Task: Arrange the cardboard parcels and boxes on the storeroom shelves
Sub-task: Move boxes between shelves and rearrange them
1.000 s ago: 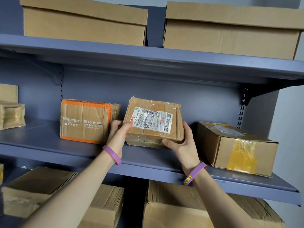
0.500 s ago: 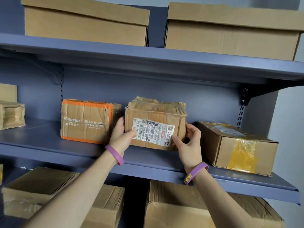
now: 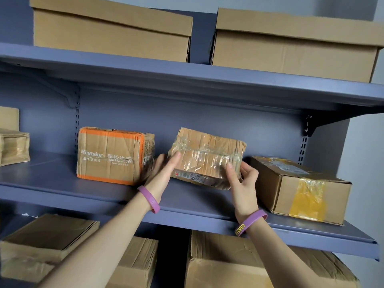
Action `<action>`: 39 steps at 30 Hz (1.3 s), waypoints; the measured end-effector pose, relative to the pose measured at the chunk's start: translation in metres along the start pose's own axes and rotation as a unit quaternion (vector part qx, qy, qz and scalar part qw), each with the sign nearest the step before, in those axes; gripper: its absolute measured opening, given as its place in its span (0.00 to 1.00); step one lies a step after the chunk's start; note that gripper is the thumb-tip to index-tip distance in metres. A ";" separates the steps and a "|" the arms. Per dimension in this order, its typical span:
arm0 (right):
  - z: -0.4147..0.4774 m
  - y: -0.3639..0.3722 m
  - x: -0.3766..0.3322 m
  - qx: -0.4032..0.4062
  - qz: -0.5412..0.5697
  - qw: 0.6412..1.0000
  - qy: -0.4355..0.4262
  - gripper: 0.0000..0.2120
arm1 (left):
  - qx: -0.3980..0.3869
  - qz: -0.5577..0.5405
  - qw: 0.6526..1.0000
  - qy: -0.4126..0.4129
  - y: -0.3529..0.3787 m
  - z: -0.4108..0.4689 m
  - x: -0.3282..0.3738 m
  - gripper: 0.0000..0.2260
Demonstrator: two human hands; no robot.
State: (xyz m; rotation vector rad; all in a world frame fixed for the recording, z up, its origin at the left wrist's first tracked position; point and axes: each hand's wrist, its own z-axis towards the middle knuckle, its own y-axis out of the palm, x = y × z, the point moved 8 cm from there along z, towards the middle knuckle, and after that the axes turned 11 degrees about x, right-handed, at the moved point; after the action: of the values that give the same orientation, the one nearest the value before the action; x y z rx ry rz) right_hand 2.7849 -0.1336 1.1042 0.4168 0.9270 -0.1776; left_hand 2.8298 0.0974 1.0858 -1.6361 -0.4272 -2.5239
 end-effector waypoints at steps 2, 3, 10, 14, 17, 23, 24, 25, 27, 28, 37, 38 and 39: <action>0.002 -0.003 0.003 0.015 -0.004 1.000 0.004 0.19 | -0.010 0.010 1.000 0.027 0.002 -0.004 0.009 0.31; 0.003 -0.005 0.005 0.021 -0.011 1.000 0.003 0.18 | -0.013 0.011 0.999 0.030 0.002 -0.005 0.010 0.28; 0.010 -0.012 0.019 0.049 -0.074 0.996 0.026 0.19 | -0.023 0.102 0.994 0.033 0.007 0.001 0.002 0.05; 0.011 -0.014 0.025 0.054 -0.162 0.985 0.037 0.21 | -0.025 0.176 0.984 0.024 0.007 0.006 -0.008 0.07; 0.014 -0.019 0.029 0.063 -0.212 0.974 0.046 0.21 | -0.018 0.213 0.977 0.022 0.007 0.008 -0.012 0.10; 0.008 -0.015 0.016 0.079 -0.212 0.974 -0.002 0.39 | 0.000 0.225 0.974 0.029 0.010 0.007 -0.008 0.30; 0.006 -0.013 0.011 0.080 -0.213 0.973 -0.024 0.41 | 0.011 0.217 0.975 0.039 0.009 0.003 -0.003 0.34; 0.004 -0.011 0.007 0.080 -0.217 0.972 -0.049 0.41 | 0.023 0.206 0.977 0.058 0.008 -0.001 0.004 0.35; -0.001 -0.006 -0.004 0.090 -0.223 0.964 -0.118 0.38 | 0.046 0.183 0.976 0.111 0.006 -0.011 0.021 0.33; -0.004 -0.005 -0.009 0.096 -0.227 0.957 -0.154 0.36 | 0.058 0.172 0.974 0.134 0.004 -0.017 0.028 0.31; -0.040 0.061 -0.046 -0.030 -0.183 0.946 -0.265 0.23 | 0.103 0.158 0.959 0.213 -0.034 -0.023 0.075 0.23; -0.045 0.072 -0.050 -0.048 -0.173 0.948 -0.262 0.22 | 0.109 0.164 0.956 0.220 -0.040 -0.022 0.081 0.23; -0.048 0.083 -0.051 -0.062 -0.164 0.951 -0.255 0.22 | 0.114 0.170 0.953 0.225 -0.048 -0.020 0.085 0.23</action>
State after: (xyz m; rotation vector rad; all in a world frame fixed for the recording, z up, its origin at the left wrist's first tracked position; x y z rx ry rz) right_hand 2.7458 -0.0395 1.1424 0.0845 0.4848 -0.5047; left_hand 2.7657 0.1429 1.1467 -0.9194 -0.3350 -2.3744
